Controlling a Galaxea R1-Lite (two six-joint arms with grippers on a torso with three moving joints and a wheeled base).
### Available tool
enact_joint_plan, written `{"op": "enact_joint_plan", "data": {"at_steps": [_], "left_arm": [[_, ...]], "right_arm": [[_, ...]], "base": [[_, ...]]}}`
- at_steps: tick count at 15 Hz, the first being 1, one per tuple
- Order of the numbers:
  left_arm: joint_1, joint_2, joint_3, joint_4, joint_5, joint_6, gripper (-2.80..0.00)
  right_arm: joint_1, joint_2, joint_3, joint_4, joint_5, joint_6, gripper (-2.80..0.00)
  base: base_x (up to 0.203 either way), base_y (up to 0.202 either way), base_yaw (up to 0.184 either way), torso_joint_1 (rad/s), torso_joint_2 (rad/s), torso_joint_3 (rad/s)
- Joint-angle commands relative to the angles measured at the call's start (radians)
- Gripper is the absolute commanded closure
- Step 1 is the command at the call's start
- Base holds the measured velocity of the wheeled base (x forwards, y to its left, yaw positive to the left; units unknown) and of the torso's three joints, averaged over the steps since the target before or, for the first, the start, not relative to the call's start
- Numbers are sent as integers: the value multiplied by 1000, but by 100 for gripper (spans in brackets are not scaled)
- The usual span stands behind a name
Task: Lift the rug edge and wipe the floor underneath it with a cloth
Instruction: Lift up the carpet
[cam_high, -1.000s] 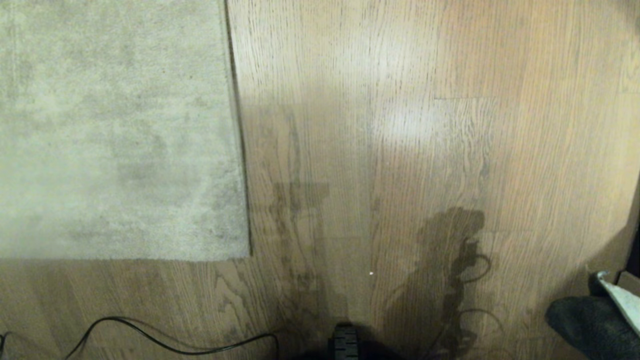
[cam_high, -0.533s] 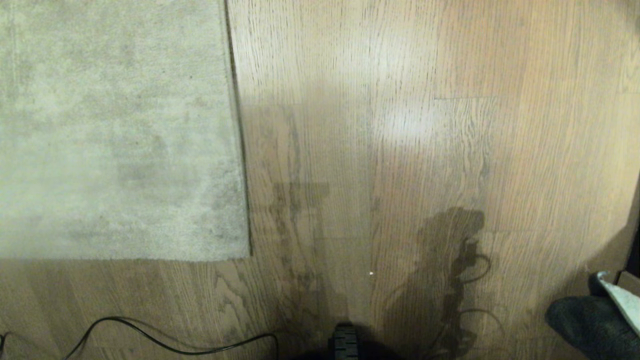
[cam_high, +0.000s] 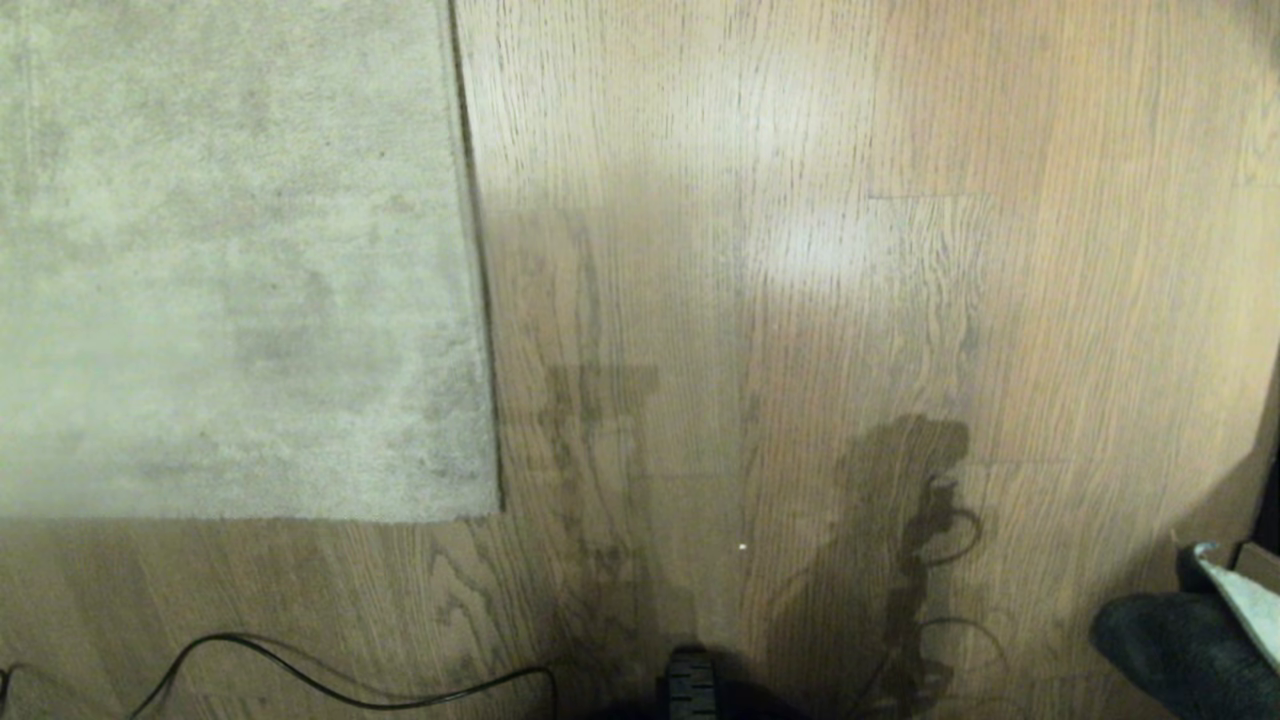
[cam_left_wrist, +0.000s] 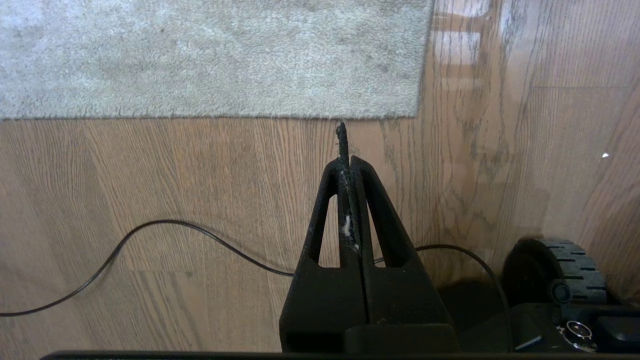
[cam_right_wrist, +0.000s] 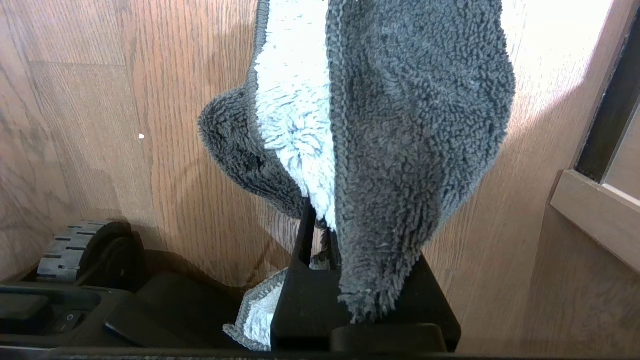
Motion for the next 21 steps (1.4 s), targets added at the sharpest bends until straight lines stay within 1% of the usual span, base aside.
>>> {"op": "enact_joint_plan", "data": {"at_steps": [1,4,21], "left_arm": [[0,2,0,0,0,1,0],[0,2,0,0,0,-1,0],[0,2,0,0,2,1,0]], "right_arm": [[2,2,0,-1,1,-1,0],[5,23,0,-1,1,-1,0],[5,2,0,1,-1,1,0]], "base": [[0,0,0,0,0,0],[0,0,0,0,0,0],[0,0,0,0,0,0]]}}
